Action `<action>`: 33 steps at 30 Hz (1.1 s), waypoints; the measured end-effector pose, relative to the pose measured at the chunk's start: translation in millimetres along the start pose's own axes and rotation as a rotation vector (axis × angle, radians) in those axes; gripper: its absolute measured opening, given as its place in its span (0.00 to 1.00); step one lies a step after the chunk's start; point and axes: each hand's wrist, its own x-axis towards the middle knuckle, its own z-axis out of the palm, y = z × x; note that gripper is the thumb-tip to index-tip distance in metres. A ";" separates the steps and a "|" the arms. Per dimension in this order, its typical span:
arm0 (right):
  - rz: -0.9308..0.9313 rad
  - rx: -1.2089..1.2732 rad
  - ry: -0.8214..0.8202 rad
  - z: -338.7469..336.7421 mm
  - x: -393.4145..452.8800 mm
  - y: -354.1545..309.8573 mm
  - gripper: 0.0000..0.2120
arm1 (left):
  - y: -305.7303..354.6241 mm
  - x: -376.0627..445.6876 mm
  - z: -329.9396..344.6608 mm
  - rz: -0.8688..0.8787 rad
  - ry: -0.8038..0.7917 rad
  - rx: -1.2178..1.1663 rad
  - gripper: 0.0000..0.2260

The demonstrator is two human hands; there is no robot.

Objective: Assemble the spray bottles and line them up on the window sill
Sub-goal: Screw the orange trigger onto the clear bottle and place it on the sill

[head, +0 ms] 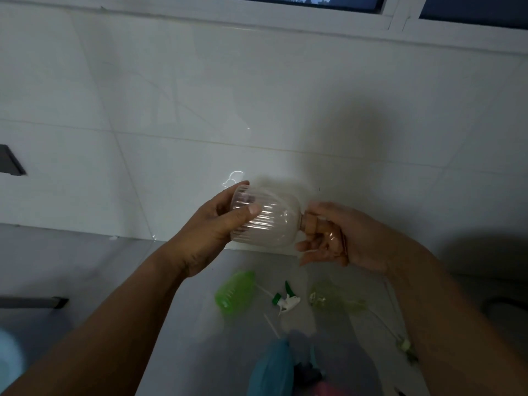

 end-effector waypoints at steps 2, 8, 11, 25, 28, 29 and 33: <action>-0.044 -0.036 -0.028 -2.9 -1.2 -1.3 0.19 | 2.0 -1.2 1.3 -0.005 -0.006 -0.065 0.28; -0.068 -0.201 0.015 0.7 -5.3 1.4 0.34 | -4.6 -4.4 -4.6 -0.039 -0.018 -0.090 0.28; -0.063 -0.144 0.010 3.8 -3.0 5.1 0.36 | -6.3 -5.5 -8.9 -0.010 0.007 -0.097 0.31; 0.118 -0.020 0.025 8.2 -6.2 -23.6 0.13 | -5.3 -4.5 5.2 0.487 0.070 0.746 0.54; 0.107 0.004 0.056 10.2 -13.7 -36.0 0.18 | -8.2 -4.9 14.5 0.548 0.151 0.875 0.48; 0.107 0.019 0.065 9.3 -15.8 -40.6 0.24 | -9.6 -5.9 16.3 0.533 0.191 0.851 0.46; 0.052 -0.079 0.110 2.3 -28.1 -58.4 0.37 | -2.6 -9.2 17.9 0.294 0.230 0.496 0.42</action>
